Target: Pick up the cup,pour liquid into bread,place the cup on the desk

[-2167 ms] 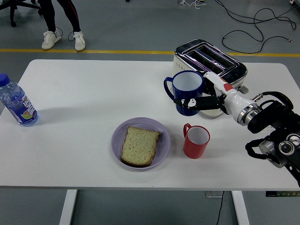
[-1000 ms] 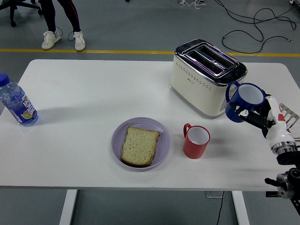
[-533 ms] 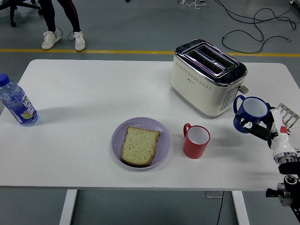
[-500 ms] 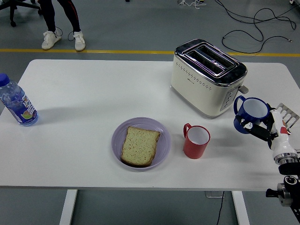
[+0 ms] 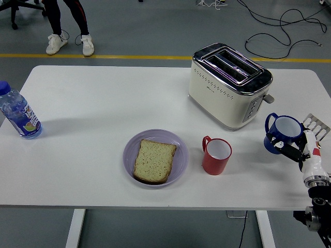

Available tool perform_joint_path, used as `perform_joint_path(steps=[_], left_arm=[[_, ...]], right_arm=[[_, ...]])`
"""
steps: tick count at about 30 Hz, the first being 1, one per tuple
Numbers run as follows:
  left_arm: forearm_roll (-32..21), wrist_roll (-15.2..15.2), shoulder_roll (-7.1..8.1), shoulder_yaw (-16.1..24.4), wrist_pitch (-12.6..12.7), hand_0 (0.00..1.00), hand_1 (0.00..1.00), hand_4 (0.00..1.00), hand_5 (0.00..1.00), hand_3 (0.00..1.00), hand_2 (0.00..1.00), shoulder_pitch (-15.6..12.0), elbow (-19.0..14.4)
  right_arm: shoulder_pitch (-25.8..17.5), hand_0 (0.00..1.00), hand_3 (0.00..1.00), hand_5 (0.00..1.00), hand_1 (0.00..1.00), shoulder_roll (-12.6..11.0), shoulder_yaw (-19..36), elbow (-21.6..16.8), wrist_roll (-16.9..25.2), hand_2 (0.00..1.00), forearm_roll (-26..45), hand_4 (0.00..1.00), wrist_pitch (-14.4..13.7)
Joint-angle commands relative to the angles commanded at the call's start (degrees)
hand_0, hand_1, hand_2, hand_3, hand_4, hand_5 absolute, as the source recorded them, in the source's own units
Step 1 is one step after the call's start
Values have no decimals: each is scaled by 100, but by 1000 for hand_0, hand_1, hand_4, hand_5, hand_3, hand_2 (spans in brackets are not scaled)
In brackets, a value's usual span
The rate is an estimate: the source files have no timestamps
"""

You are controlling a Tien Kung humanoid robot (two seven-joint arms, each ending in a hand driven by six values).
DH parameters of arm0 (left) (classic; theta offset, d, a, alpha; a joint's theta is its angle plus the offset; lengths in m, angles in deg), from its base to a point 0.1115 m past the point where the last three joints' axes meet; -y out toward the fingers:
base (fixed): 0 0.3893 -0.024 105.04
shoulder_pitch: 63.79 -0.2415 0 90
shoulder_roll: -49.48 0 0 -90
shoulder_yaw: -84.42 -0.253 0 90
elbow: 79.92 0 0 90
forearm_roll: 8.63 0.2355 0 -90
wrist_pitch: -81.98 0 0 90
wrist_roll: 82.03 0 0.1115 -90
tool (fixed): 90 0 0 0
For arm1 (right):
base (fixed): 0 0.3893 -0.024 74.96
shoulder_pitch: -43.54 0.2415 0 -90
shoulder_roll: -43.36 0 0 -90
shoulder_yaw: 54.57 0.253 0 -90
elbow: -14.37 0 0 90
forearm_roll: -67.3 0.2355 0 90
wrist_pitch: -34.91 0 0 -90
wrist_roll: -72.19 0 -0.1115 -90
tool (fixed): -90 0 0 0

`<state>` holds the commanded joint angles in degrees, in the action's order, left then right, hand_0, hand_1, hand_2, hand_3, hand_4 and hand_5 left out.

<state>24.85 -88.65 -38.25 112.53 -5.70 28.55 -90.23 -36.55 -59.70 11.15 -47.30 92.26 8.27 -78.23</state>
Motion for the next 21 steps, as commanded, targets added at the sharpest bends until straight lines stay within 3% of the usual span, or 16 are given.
perform_joint_path(steps=[8,21], left_arm=[[17,-7,3,-5,-1,670,707,409,947,654,736,-11,0],[69,-24,-9,89,-6,667,707,409,947,653,736,-3,0]], right_arm=[[-112,507,554,103,446,130,-7,181,271,534,111,595,-141],[-357,512,553,114,447,271,-20,135,329,533,62,593,-159]])
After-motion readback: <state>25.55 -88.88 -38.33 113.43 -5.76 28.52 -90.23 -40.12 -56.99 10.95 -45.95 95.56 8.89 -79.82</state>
